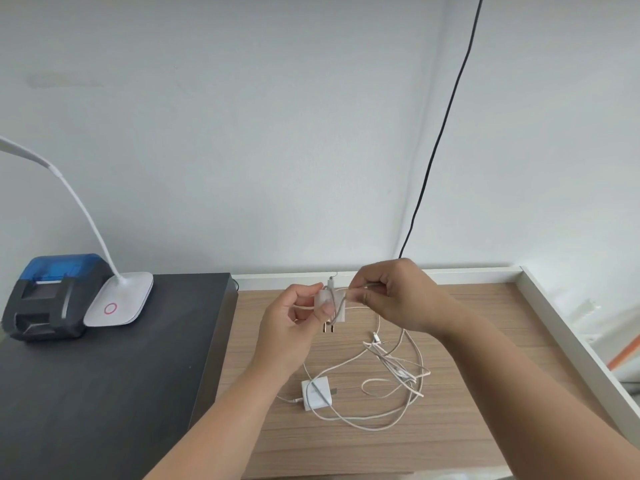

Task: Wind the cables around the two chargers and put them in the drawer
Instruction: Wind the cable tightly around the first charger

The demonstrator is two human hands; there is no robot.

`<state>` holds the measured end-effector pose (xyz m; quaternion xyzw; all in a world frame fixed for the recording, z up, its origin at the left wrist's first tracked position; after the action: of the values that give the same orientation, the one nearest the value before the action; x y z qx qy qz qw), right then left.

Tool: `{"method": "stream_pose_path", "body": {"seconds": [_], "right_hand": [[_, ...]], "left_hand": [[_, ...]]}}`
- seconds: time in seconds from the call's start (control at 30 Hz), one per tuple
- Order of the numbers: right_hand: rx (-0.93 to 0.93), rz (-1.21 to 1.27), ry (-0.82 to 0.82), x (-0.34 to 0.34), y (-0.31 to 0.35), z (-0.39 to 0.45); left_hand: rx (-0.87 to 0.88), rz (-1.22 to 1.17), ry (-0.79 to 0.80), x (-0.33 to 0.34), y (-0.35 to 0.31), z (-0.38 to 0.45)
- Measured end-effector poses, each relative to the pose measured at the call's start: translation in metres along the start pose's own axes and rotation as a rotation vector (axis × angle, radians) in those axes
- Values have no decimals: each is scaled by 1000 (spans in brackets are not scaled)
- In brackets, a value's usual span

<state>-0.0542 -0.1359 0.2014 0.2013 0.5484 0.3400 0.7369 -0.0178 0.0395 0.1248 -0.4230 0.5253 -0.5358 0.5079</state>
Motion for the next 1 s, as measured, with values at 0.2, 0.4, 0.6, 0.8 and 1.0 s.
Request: {"method": "stream_pose_path", "body": {"seconds": [0.2,0.4,0.6,0.8,1.0], "right_hand": [[33,23,-70,-3,-17,6],[159,288,-48,9,-38,5],[321,660,-43,27,-49,-10],[543,736,-97,65,-63,-41],[359,273,-164,76,-42,-58]], "left_hand": [[3,9,181,3,1,-3],[-83,-11,360,2,-10,-4],[-165,-313,429,-3,-14,-7],[-256,-642,236,5,-18,7],[-332,-662,-109,12,-20,26]]}}
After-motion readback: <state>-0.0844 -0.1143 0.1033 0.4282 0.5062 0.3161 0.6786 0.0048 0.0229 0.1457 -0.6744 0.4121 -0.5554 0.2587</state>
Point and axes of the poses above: each hand's wrist, its own z-axis towards the middle knuckle, its own x-axis out of the palm, y = z × x, the point moved 3 cm from there along z, towards the middle knuckle, and after that the axes turned 8 degrees about -y, right-handed, at the moved point
